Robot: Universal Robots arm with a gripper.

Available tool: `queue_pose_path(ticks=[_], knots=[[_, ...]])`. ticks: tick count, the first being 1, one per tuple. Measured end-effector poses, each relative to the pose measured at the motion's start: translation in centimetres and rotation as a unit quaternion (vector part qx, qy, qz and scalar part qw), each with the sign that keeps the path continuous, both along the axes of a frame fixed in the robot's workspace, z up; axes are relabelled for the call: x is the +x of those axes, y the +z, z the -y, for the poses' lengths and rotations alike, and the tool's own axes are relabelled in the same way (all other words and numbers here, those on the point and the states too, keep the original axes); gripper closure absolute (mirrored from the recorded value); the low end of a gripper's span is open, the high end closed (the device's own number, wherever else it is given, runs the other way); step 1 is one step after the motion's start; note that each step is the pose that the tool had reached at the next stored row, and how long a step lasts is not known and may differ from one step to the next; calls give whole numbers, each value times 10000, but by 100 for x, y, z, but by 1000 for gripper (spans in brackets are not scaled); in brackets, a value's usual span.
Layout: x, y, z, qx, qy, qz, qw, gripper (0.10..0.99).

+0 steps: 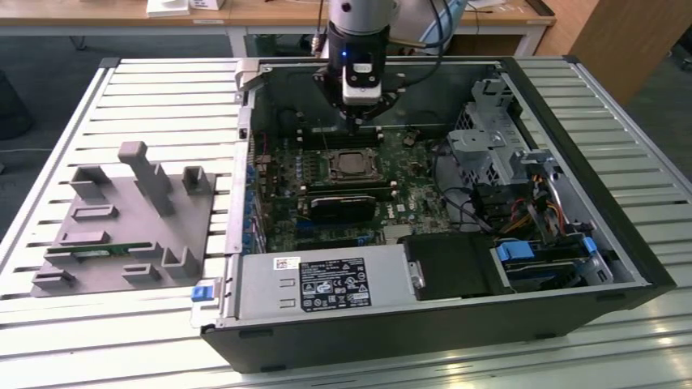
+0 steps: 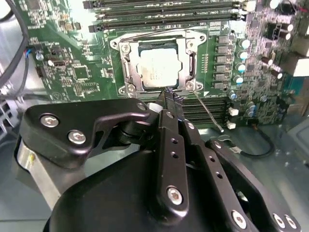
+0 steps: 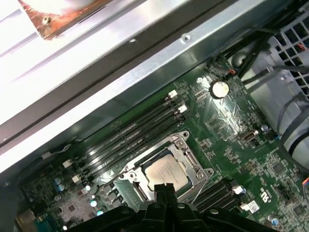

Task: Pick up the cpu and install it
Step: 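Install the first cpu locking lever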

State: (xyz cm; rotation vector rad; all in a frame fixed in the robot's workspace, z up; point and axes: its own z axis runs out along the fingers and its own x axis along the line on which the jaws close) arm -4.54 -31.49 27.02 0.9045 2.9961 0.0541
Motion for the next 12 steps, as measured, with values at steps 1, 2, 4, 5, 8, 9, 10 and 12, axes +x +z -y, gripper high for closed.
queue_pose_path(ticks=[1,2,4,5,8,9,10,12], knots=[[0,-1,0,0,86,0,10000,980],[0,-2,0,0,171,0,9999,980],[0,-4,0,0,335,0,9994,980],[0,-5,0,0,414,0,9991,980],[0,-7,0,0,635,0,9980,980],[0,-8,0,0,708,0,9975,980],[0,-9,0,0,779,0,9970,980],[0,-10,0,0,919,0,9958,980]])
